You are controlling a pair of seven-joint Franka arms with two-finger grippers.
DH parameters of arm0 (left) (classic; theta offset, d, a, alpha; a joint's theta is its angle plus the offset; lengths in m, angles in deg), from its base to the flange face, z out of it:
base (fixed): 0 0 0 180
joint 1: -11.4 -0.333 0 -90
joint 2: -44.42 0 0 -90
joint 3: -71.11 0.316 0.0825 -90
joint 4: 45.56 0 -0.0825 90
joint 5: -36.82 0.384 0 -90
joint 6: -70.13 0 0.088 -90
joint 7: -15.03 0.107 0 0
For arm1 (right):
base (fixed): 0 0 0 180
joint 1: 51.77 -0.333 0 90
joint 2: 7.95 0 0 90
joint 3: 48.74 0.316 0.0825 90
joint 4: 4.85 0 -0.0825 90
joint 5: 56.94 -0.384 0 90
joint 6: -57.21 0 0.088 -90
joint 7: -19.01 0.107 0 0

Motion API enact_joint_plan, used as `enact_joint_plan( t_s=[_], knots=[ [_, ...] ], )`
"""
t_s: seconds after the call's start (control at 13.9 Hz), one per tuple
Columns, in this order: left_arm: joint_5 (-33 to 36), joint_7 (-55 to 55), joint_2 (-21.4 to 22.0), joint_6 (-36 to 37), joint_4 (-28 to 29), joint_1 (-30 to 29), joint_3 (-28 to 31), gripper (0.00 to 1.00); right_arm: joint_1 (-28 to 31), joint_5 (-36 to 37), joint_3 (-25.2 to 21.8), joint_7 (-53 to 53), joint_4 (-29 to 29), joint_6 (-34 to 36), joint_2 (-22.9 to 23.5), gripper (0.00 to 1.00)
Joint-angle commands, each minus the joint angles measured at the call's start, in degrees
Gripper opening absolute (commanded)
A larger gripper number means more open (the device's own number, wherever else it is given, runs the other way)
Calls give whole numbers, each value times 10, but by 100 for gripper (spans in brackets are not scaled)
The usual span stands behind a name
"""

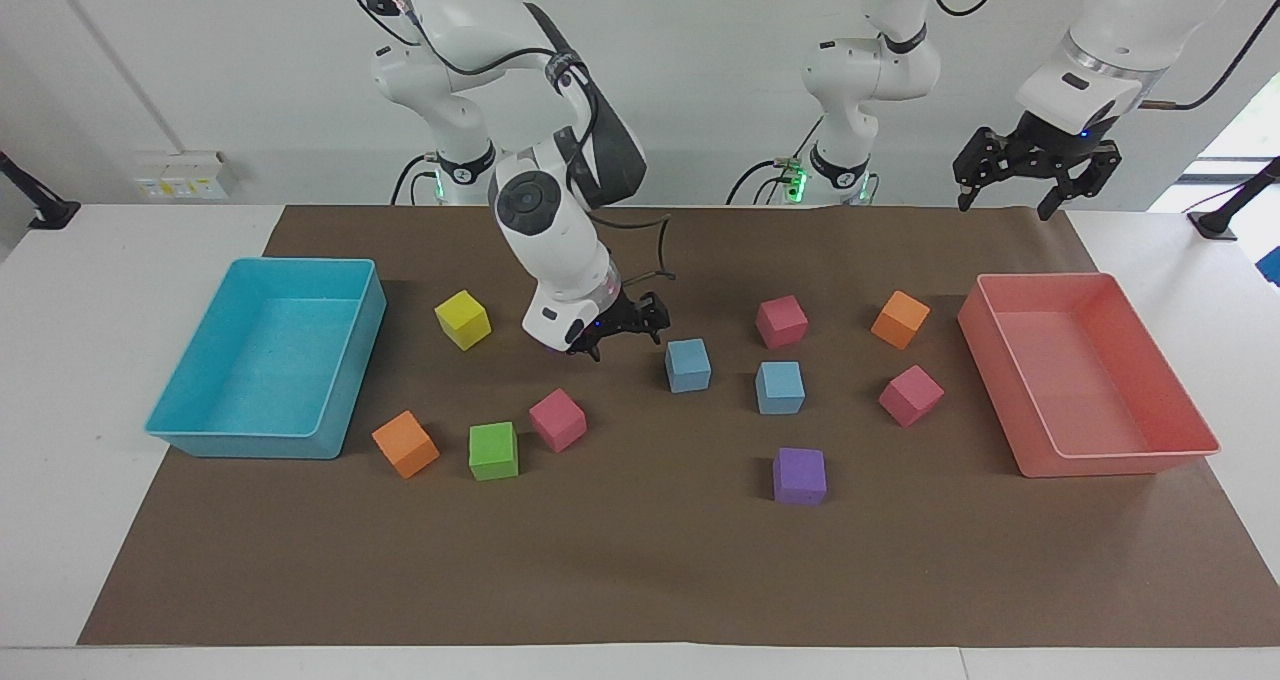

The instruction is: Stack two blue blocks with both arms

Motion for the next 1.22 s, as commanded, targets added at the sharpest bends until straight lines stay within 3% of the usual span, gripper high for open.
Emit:
enact_joint_plan(
  t_s=[0.0,0.29,0.43,0.65,0.94,1.15],
  knots=[
    [6,-33,-5,-52,40,29,4,100,14,-77,6,-41,-61,-14,-32,100],
    [6,-49,-11,-98,84,50,4,100,25,-171,6,-112,-99,-75,-25,99],
    [6,-73,-12,-138,112,63,4,100,36,-209,6,-144,-102,-76,-14,68],
    [6,-106,-22,-206,156,82,4,100,37,-230,6,-140,-104,-79,-11,0],
    [6,-147,-67,-255,164,102,4,100,33,-268,6,-145,-115,-89,-1,0],
    [6,-206,-91,-336,206,138,5,100,40,-283,7,-157,-115,-87,11,0]
  ],
)
